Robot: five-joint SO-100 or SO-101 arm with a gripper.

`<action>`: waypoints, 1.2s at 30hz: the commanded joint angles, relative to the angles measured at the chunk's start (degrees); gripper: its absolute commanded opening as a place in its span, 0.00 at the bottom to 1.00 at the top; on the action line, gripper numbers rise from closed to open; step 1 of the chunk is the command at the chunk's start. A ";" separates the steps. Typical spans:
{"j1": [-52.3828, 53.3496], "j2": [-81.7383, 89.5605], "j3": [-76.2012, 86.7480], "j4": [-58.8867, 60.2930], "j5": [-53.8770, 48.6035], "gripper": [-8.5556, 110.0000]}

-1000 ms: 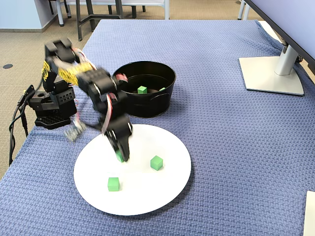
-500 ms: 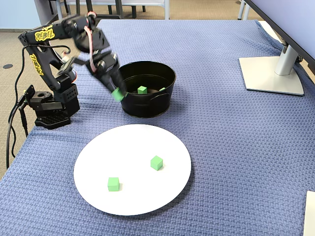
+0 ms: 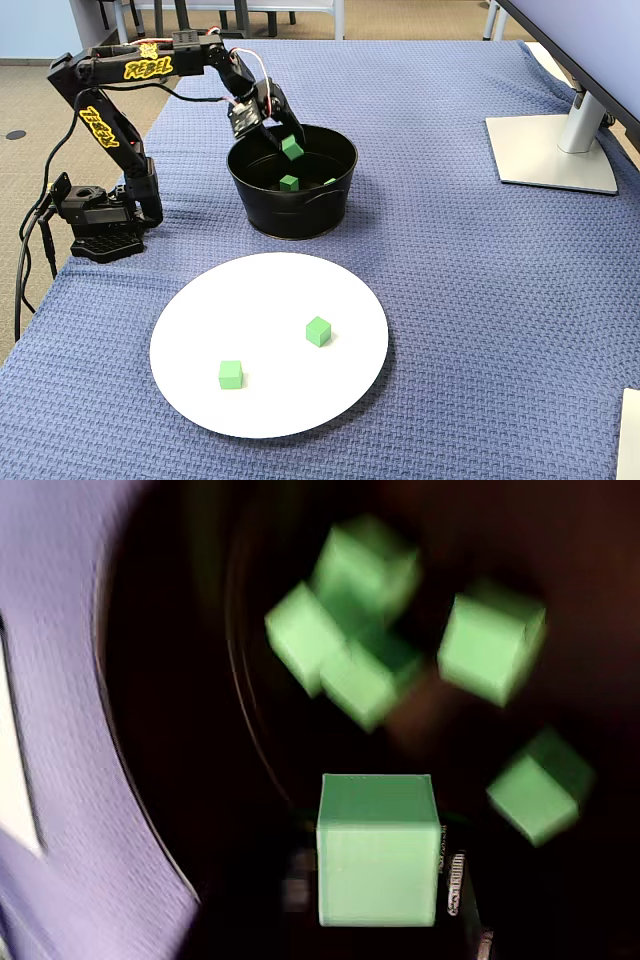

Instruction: Pick up the green cubes from the white plate and place them in the black recipient

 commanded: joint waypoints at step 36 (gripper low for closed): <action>69.70 -38.76 -33.84 5.10 -32.70 0.25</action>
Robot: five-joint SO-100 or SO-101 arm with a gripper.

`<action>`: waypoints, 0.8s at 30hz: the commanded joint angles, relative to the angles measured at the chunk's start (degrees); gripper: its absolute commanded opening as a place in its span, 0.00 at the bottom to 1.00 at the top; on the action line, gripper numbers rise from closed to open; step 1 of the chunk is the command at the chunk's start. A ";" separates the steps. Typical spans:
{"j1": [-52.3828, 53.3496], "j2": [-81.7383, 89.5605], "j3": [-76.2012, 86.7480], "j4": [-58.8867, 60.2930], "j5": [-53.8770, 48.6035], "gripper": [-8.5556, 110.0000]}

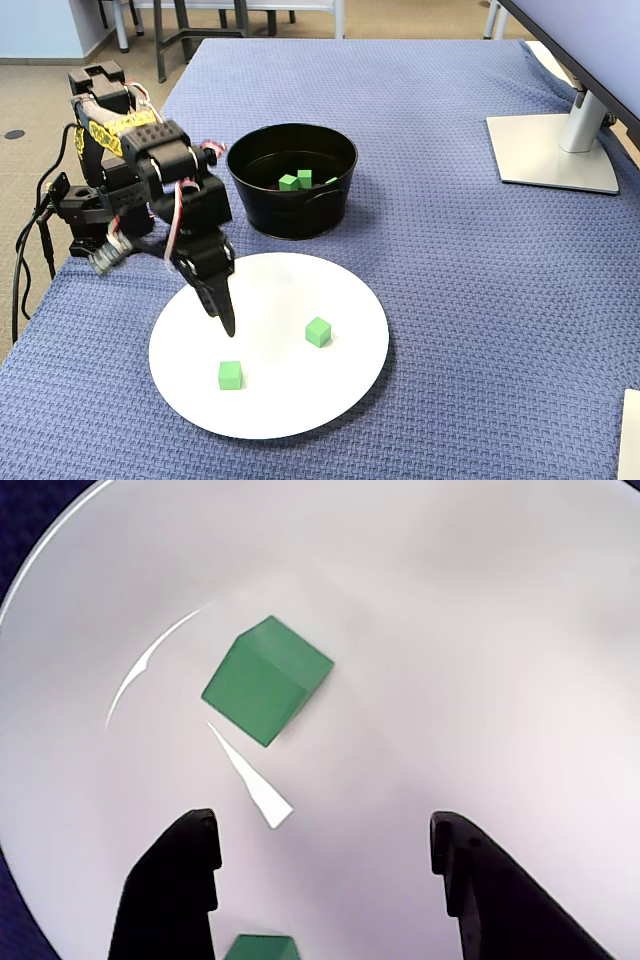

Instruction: Pick up the green cubes from the white plate and place them in the black recipient

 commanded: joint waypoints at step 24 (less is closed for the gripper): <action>3.96 -0.09 18.72 -38.58 -63.02 0.28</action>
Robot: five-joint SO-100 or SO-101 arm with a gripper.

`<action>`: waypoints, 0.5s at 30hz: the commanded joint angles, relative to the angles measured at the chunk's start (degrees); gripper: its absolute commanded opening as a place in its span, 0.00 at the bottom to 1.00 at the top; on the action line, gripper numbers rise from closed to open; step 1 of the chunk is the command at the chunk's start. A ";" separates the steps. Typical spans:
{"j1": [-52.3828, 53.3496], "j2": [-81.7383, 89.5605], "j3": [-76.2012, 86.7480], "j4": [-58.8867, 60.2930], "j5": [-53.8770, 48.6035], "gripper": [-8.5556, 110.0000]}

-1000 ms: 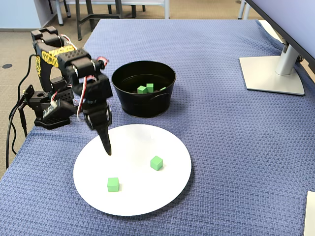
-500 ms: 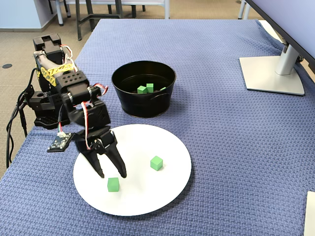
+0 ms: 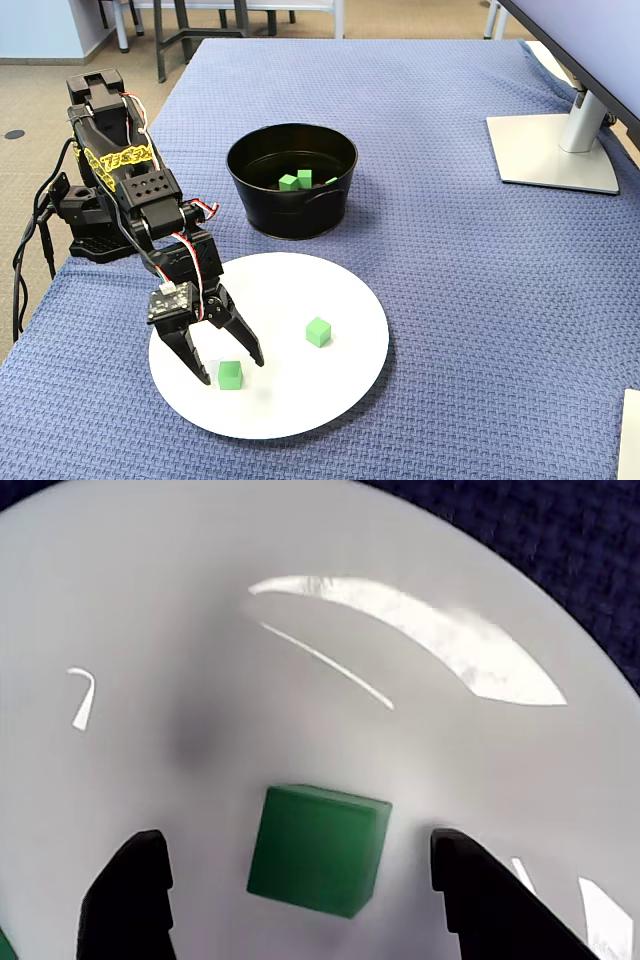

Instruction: Pick up the green cubes from the white plate and place them in the black recipient

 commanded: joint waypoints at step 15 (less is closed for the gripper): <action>-1.05 0.09 -2.64 -3.34 2.55 0.15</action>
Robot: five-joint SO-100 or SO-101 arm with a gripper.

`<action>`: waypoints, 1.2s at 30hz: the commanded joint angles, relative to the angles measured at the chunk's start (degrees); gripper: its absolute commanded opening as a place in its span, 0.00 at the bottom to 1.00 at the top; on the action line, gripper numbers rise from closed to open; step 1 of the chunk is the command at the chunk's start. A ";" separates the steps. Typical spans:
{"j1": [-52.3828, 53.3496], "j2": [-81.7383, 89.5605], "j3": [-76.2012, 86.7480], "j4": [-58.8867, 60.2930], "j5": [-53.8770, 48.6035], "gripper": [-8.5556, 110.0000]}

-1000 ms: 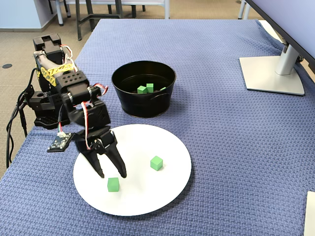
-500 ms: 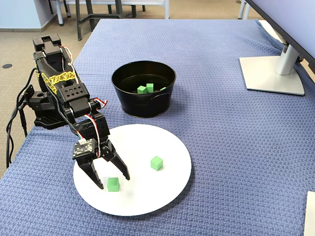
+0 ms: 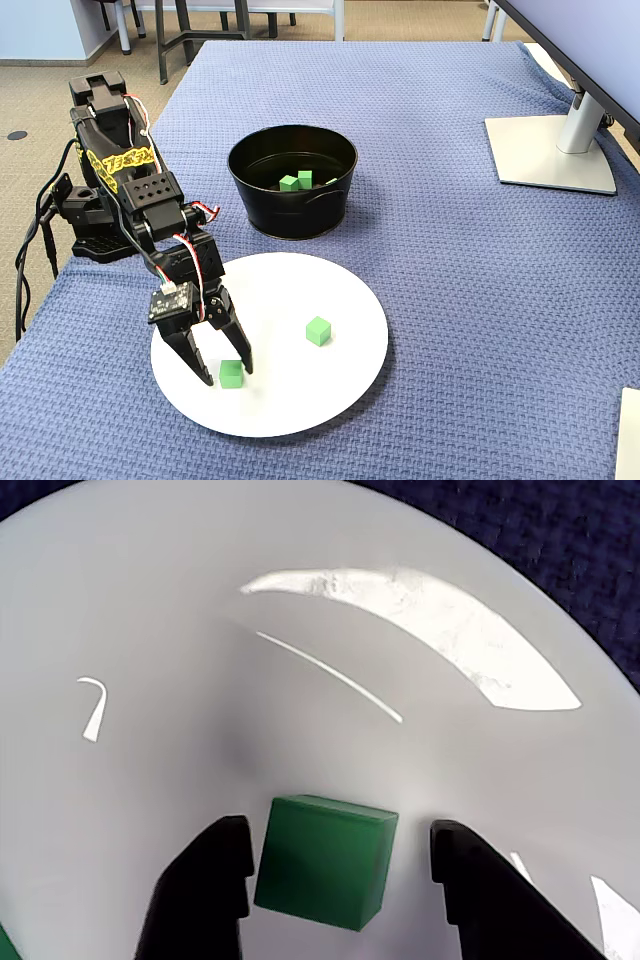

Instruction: Pick up the green cubes from the white plate and place them in the black recipient

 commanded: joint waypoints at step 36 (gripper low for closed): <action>-31.46 55.02 -4.66 48.25 61.35 0.07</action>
